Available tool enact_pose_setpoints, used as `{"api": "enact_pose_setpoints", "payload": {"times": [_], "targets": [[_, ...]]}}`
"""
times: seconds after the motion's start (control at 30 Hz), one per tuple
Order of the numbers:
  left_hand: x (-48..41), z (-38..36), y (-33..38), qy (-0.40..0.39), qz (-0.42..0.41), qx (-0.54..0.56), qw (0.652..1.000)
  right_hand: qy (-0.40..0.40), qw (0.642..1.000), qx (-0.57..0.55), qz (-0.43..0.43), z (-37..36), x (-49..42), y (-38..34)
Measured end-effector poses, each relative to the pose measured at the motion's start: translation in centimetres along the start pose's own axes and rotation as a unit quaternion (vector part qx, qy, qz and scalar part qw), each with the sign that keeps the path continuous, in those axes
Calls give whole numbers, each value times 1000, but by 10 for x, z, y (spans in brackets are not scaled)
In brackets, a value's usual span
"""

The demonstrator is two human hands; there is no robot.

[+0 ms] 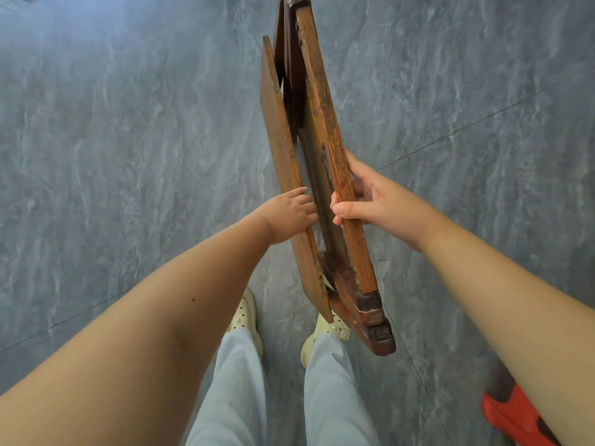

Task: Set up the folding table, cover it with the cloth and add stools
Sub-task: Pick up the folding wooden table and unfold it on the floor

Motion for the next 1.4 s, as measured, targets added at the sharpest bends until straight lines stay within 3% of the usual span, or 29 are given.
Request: {"api": "enact_pose_setpoints", "payload": {"times": [0.47, 0.97, 1.4], "targets": [[68, 8, -16, -34, -43, -3, 999, -3, 1000, 20, 3, -13, 2, -9], [151, 91, -38, 171, -4, 24, 985, 37, 999, 3, -24, -30, -1, -5], [175, 111, -38, 173, 1, 33, 984, 70, 992, 93, -49, -58, -2, -11]]}}
Point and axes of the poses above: each hand's wrist, its own x-axis away from the middle knuckle, its own z-axis out of the back of the hand, y = z × x, the point moved 8 cm from there along -x, towards the middle knuckle, and after that the axes turned 4 degrees about y, right-handed, at the moved point
